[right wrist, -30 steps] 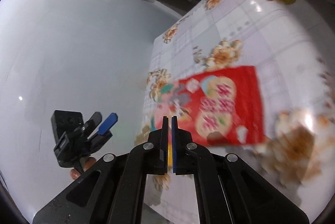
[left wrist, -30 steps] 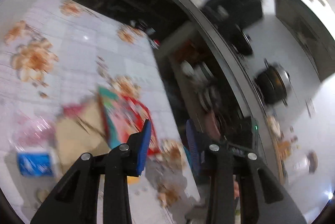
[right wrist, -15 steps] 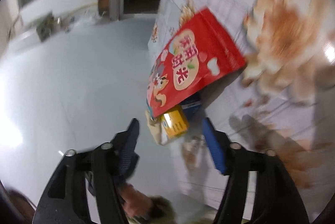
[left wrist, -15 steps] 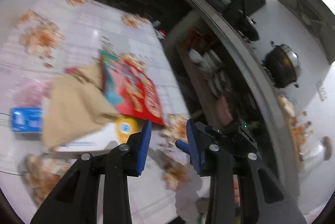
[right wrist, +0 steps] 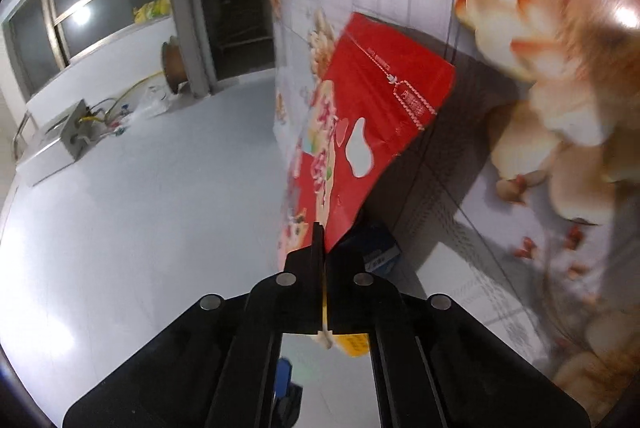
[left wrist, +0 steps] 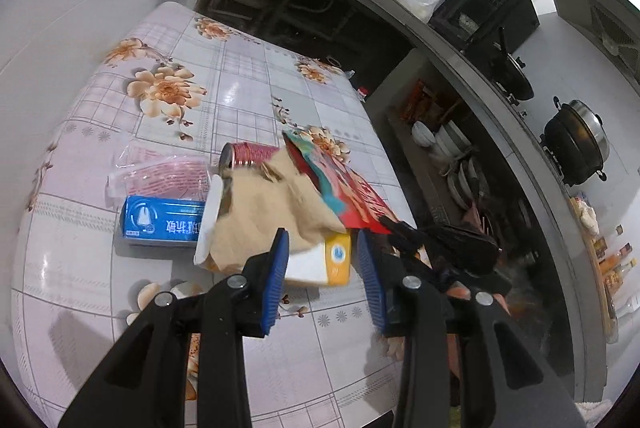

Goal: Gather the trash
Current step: 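Lift the red snack bag with the right gripper toward the left gripper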

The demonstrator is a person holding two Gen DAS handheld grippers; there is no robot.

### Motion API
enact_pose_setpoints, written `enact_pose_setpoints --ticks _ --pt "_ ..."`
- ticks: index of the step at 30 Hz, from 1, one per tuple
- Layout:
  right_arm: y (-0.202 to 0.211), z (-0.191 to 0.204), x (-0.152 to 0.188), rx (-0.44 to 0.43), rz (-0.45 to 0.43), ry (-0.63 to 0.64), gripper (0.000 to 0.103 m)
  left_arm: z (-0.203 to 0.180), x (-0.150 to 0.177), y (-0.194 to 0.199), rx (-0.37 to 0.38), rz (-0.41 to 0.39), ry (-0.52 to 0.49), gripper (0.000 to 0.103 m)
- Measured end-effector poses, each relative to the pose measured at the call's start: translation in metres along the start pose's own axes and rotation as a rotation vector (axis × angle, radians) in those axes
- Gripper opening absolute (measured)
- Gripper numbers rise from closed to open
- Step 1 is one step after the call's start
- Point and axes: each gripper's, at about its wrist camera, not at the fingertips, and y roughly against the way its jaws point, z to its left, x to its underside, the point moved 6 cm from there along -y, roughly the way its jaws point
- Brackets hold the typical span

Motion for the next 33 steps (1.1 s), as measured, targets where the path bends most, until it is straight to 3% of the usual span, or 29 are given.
enact_pose_setpoints --ticks 9,13,15,21,24,26,30,33 --pt "0.077 0.016 0.001 -0.143 0.073 0.078 0.0 -0.022 0.011 -0.023 0.043 0.034 -0.071 0.034" --pt "0.113 0.008 0.007 -0.14 0.076 0.109 0.0 -0.018 0.03 -0.049 0.016 0.081 -0.091 0.034" --pt "0.117 0.003 0.021 -0.111 0.139 0.154 0.0 -0.015 0.037 -0.057 0.0 0.099 -0.097 0.034" --pt "0.116 -0.026 0.052 0.179 0.335 0.333 0.0 -0.012 0.046 -0.061 -0.007 0.109 -0.111 0.034" --pt "0.116 -0.05 0.053 0.418 0.376 0.41 0.0 -0.025 0.049 -0.057 0.042 0.113 -0.132 0.038" --pt "0.115 -0.062 0.056 0.59 0.405 0.497 0.0 -0.039 0.056 -0.061 0.076 0.147 -0.141 0.043" --pt "0.101 -0.054 0.065 0.768 0.425 0.691 0.0 -0.077 0.091 -0.081 0.177 0.288 -0.176 0.052" --pt "0.095 -0.049 0.077 0.904 0.397 0.861 0.0 -0.095 0.115 -0.104 0.189 0.385 -0.19 0.059"
